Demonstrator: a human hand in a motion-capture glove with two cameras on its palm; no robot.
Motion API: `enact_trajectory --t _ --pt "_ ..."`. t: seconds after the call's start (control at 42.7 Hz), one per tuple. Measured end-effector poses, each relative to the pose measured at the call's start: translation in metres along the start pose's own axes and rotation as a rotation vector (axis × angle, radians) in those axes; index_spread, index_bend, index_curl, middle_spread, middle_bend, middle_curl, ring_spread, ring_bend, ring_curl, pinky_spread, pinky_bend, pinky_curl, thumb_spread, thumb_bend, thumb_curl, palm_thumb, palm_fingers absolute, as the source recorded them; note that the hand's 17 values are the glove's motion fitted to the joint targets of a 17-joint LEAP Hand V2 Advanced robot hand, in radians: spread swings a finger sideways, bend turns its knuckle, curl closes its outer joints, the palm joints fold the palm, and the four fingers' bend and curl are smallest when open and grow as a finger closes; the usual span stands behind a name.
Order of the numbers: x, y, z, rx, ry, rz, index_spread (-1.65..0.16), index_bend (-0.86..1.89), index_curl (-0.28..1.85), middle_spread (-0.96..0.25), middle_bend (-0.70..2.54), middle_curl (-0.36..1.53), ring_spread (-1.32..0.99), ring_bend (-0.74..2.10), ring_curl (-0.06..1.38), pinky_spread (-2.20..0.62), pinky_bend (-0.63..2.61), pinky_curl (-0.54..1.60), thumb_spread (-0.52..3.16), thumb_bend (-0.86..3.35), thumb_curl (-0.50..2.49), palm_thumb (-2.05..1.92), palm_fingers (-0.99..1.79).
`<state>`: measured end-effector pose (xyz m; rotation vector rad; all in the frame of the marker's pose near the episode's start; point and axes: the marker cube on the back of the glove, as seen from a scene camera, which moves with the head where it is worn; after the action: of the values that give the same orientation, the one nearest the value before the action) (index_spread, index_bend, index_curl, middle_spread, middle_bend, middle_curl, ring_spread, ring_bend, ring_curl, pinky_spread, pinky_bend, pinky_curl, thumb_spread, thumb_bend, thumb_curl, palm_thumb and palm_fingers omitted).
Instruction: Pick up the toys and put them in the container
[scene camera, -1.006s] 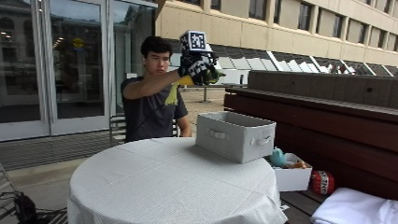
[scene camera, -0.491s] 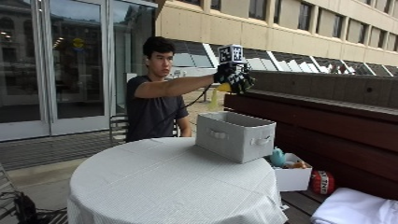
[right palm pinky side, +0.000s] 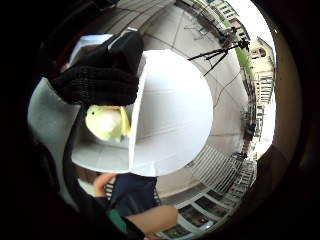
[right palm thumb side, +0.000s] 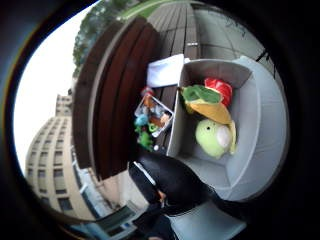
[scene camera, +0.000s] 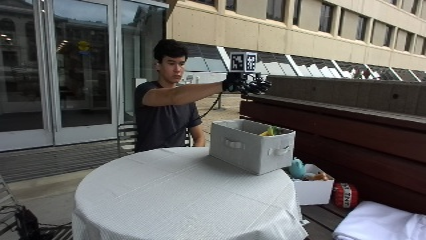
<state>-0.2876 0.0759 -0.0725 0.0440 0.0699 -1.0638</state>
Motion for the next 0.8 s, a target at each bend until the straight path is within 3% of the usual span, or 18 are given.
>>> enact_trajectory --t 0.304,0.796 --pt "0.092 0.026 0.003 0.046 0.087 0.122 -0.30 0.10 0.15 -0.03 0.24 0.50 -0.01 0.59 0.27 0.01 1.24 0.42 0.91 -0.13 0.35 -0.17 -0.17" --pt "0.257 0.119 -0.001 0.094 0.177 0.327 -0.31 0.12 0.17 -0.02 0.19 0.46 -0.02 0.44 0.24 0.02 1.05 0.34 0.91 -0.13 0.21 -0.18 -0.13"
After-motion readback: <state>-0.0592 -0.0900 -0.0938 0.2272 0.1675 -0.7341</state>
